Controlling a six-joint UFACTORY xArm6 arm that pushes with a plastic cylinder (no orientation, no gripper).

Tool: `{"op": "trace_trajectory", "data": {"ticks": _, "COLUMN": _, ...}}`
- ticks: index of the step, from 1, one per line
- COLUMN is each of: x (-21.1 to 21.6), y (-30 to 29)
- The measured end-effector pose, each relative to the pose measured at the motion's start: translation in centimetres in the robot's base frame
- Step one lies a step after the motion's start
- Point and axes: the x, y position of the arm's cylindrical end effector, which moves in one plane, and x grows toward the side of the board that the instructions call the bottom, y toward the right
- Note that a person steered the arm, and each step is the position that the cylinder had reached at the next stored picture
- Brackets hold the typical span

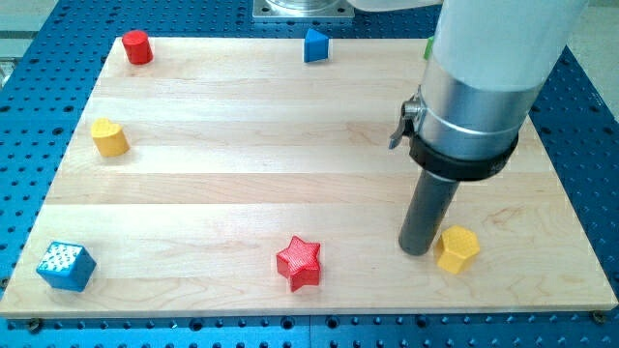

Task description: Move the yellow hexagon vertical to the green circle

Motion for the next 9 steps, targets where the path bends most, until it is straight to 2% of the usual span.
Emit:
{"op": "trace_trajectory", "data": {"ticks": 1, "x": 1.8, "y": 1.1}}
{"op": "trace_trajectory", "data": {"ticks": 4, "x": -1.5, "y": 2.7}}
{"op": "trace_trajectory", "data": {"ticks": 6, "x": -1.4, "y": 8.8}}
{"op": "trace_trajectory", "data": {"ticks": 7, "x": -2.4, "y": 7.3}}
{"op": "trace_trajectory", "data": {"ticks": 8, "x": -6.2, "y": -3.3}}
{"op": "trace_trajectory", "data": {"ticks": 9, "x": -12.5, "y": -12.0}}
